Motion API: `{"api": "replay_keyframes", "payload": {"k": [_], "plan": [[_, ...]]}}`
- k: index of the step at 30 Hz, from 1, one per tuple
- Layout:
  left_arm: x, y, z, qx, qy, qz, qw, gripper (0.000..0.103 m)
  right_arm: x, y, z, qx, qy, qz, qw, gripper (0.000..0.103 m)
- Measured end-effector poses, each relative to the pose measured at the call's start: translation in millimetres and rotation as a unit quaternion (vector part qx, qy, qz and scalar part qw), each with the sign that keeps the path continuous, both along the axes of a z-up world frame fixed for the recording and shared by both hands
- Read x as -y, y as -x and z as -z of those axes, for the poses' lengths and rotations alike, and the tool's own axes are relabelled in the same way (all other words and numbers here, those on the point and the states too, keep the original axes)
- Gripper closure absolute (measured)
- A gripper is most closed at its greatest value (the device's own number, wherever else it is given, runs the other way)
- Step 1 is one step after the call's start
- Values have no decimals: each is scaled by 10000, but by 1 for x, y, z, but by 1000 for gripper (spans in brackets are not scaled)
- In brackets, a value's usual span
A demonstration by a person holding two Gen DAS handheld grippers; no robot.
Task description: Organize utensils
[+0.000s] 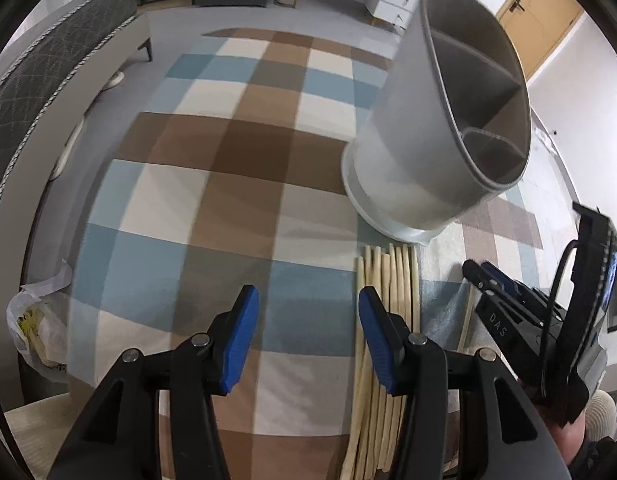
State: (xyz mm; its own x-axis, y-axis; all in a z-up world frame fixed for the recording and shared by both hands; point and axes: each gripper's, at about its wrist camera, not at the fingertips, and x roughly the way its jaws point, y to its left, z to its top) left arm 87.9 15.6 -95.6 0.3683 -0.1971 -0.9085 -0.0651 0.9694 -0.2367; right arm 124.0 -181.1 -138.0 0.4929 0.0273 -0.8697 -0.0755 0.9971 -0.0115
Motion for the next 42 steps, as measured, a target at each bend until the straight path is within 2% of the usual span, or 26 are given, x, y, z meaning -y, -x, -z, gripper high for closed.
{"api": "replay_keyframes", "payload": {"k": [6, 11, 15, 18, 20, 21, 29, 36, 42], "plan": [[22, -9, 15, -234, -34, 272, 9993, 57, 28, -2, 1, -27, -1000, 299, 9945, 98], [39, -16, 21, -273, -235, 401, 9985, 57, 49, -1, -12, 94, -1867, 626, 9804, 98], [54, -21, 27, -268, -710, 593, 9953, 57, 63, -1, -23, 237, -2482, 789, 9652, 98], [54, -21, 27, -190, -684, 570, 9958, 58, 70, -4, -25, 257, -2782, 906, 9559, 98], [53, -20, 26, -100, -650, 546, 9963, 81, 73, -5, -26, 267, -2874, 956, 9526, 98], [52, -20, 27, -124, -660, 572, 9961, 98, 74, -4, -27, 283, -2913, 968, 9513, 98], [50, -17, 23, 42, -401, 544, 9977, 101, 73, 2, -41, 503, -2879, 841, 9526, 98], [32, 8, -18, 733, -5, 311, 9968, 101, 66, 27, -72, 991, -2722, 557, 9555, 98], [27, 43, -64, 1498, 73, 302, 9882, 101, 55, 61, -97, 1421, -2494, 302, 9574, 98]]}}
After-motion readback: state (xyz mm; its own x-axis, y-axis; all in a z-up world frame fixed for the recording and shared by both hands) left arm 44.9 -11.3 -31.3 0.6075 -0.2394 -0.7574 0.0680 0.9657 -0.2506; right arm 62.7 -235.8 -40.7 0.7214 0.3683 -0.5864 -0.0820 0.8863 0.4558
